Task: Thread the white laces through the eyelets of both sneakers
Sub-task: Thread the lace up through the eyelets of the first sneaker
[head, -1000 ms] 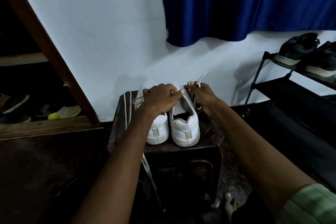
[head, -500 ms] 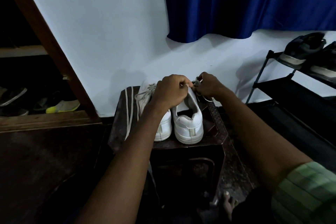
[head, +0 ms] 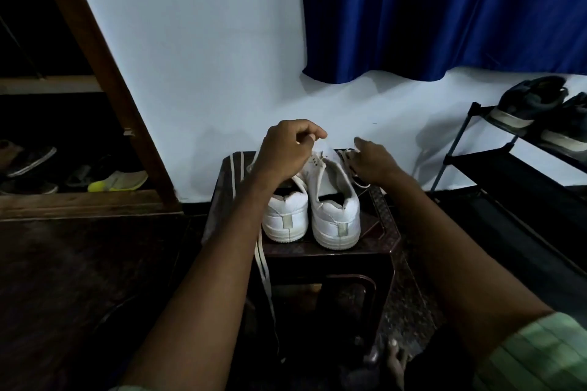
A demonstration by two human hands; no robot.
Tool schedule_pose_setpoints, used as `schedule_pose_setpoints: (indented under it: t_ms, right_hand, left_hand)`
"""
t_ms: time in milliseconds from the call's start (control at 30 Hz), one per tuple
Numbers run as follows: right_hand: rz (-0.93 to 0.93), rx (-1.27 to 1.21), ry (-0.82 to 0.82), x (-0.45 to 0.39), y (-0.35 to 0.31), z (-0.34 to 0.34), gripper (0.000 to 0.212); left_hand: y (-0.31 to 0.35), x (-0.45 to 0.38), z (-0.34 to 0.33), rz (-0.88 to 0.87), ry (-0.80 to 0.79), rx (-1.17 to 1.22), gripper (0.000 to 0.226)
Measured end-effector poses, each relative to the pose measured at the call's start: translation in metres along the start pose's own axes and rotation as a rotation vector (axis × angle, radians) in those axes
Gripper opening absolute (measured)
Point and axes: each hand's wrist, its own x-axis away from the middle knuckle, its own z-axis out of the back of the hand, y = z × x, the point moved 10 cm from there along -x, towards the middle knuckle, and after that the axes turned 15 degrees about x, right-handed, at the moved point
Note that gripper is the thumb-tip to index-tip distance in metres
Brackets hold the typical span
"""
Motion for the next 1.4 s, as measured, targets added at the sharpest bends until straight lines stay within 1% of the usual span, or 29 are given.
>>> schedule_pose_setpoints:
  t_ms: [67,167,233,300,367,467,500,600,633,733,800,867,933,1033,1133,1200,1300,1333,1400]
  right_hand:
    - [0.017,-0.062,0.082,0.004,-0.010,0.022,0.035]
    - [0.150,-0.176,0.210,0.020,-0.049,0.056,0.028]
    - [0.245,-0.252,0.238,0.035,-0.079,0.071,0.027]
    - [0.334,-0.255,0.201,0.048,-0.110,0.071,0.032]
    - [0.375,-0.233,0.131,0.055,-0.132,0.059,0.033]
    - [0.345,-0.197,0.109,0.056,-0.142,0.046,0.019]
    - [0.317,-0.194,0.114,0.054,-0.140,0.044,0.018]
    - [0.267,-0.214,0.086,0.051,-0.136,0.036,0.031]
    - [0.269,-0.198,0.072,0.049,-0.136,0.032,0.033]
    - [0.289,-0.150,0.038,0.044,-0.134,0.026,0.021]
    - [0.290,-0.161,0.037,0.042,-0.130,0.027,0.016]
    - [0.288,-0.156,0.046,0.041,-0.130,0.028,0.014]
    - [0.286,-0.147,0.054,0.040,-0.131,0.026,0.018]
    - [0.316,-0.148,0.046,0.038,-0.133,0.027,0.023]
    - [0.286,-0.302,-0.017,0.037,-0.131,0.029,0.030]
    - [0.264,-0.345,-0.044,0.037,-0.129,0.027,0.030]
    - [0.275,-0.327,-0.098,0.038,-0.128,0.020,0.024]
    - [0.291,-0.289,-0.130,0.040,-0.129,0.017,0.029]
    - [0.314,-0.121,-0.143,0.041,-0.132,0.011,0.039]
  left_hand:
    - [-0.001,0.003,0.013,0.004,0.020,0.030,0.030]
    - [-0.004,0.009,0.035,0.011,0.053,0.078,0.031]
    - [-0.007,0.012,0.054,0.022,0.102,0.095,0.032]
    - [-0.014,0.019,0.072,0.033,0.145,0.063,0.032]
    - [-0.024,0.030,0.085,0.068,0.168,-0.002,0.031]
    - [-0.042,0.047,0.092,0.153,0.162,-0.102,0.028]
    - [-0.047,0.053,0.091,0.169,0.153,-0.125,0.028]
    - [-0.060,0.063,0.080,0.174,0.100,-0.126,0.028]
    - [-0.065,0.064,0.075,0.171,0.081,-0.132,0.030]
    - [-0.066,0.064,0.063,0.117,0.055,-0.192,0.040]
    - [-0.065,0.060,0.057,0.119,0.013,-0.157,0.037]
    - [-0.061,0.053,0.054,0.097,0.002,-0.175,0.035]
    - [-0.065,0.047,0.057,0.101,0.021,-0.207,0.027]
    - [-0.074,0.047,0.061,0.162,0.022,-0.196,0.023]
    - [-0.063,0.047,0.070,0.150,0.072,-0.167,0.012]
    - [-0.064,0.047,0.070,0.177,0.063,-0.140,0.020]
    - [-0.067,0.047,0.066,0.216,0.035,-0.177,0.038]
    - [-0.069,0.047,0.064,0.220,0.037,-0.176,0.040]
    - [-0.083,0.045,0.064,0.256,0.060,-0.103,0.045]
